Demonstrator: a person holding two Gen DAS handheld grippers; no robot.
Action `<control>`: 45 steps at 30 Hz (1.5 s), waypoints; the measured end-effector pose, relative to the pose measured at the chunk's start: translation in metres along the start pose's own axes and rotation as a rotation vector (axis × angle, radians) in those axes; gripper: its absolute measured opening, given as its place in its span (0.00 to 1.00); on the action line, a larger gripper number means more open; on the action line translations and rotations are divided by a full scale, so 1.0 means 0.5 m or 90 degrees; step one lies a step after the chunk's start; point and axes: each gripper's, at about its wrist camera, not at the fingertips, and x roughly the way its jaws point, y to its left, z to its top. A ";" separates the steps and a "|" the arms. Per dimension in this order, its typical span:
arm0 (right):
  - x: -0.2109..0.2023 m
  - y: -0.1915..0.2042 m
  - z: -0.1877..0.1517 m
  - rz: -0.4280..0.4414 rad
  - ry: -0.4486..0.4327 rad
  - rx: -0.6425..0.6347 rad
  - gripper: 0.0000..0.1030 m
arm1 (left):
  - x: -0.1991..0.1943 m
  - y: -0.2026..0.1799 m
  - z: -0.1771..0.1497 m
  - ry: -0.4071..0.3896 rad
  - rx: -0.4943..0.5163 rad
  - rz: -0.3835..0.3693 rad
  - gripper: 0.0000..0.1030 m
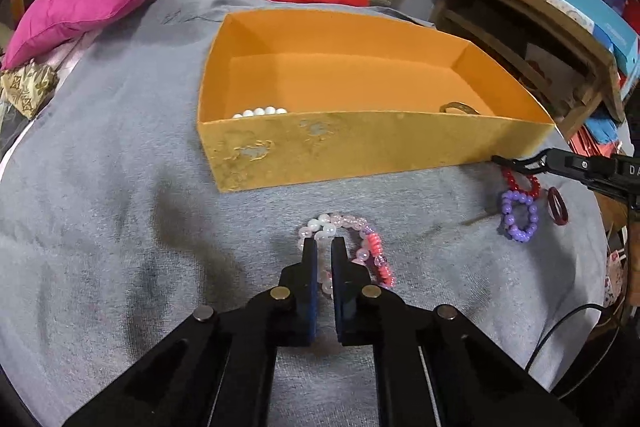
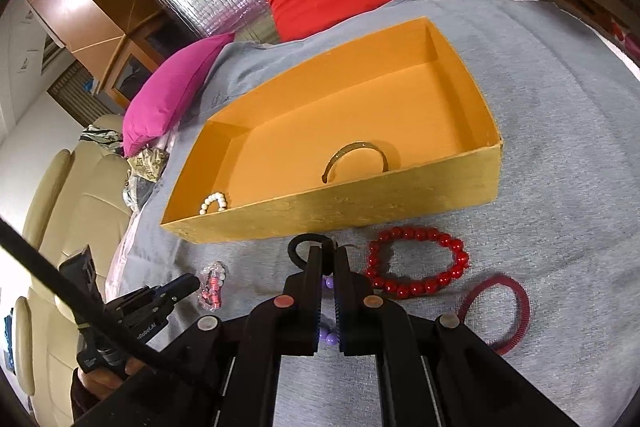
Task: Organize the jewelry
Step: 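Grasp the pink-and-white bead bracelet with the left gripper, then lower the pink bracelet into the box with the left gripper while the right gripper releases the hair tie inside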
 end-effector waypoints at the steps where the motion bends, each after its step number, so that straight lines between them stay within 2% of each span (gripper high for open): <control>1: 0.001 0.001 0.000 0.002 0.001 0.001 0.06 | 0.001 -0.003 0.000 0.000 0.006 0.000 0.07; 6: 0.006 0.002 -0.002 0.002 0.004 0.000 0.06 | -0.006 -0.036 -0.007 0.001 0.052 -0.043 0.07; 9: 0.007 0.001 -0.001 0.001 0.005 0.001 0.06 | 0.006 -0.049 -0.012 0.028 0.067 -0.050 0.08; 13: 0.007 0.003 -0.001 0.002 0.001 0.001 0.06 | 0.015 -0.041 -0.009 0.040 0.040 -0.051 0.28; 17: 0.009 0.007 -0.001 0.007 0.000 0.000 0.06 | 0.017 -0.047 -0.005 0.040 0.038 -0.054 0.30; 23: 0.013 0.011 -0.003 0.006 0.002 -0.006 0.06 | 0.019 -0.067 -0.013 0.053 0.061 -0.071 0.30; 29: 0.009 0.004 0.000 0.006 -0.005 0.000 0.06 | 0.030 -0.064 -0.016 0.067 0.054 -0.075 0.28; 30: 0.008 0.004 0.000 0.006 -0.006 0.001 0.06 | 0.029 -0.063 -0.016 0.065 0.056 -0.073 0.26; 32: 0.006 0.005 0.000 0.005 -0.010 -0.001 0.06 | 0.030 -0.068 -0.015 0.063 0.069 -0.068 0.11; 36: -0.003 0.009 0.002 0.017 -0.025 -0.005 0.06 | 0.023 -0.071 -0.009 0.058 0.074 -0.068 0.07; 40: -0.018 0.016 0.004 0.039 -0.045 -0.013 0.06 | 0.005 -0.072 -0.004 0.035 0.071 -0.080 0.07; 45: -0.038 0.024 0.006 0.070 -0.076 -0.020 0.06 | -0.063 -0.074 0.017 -0.031 0.058 -0.139 0.07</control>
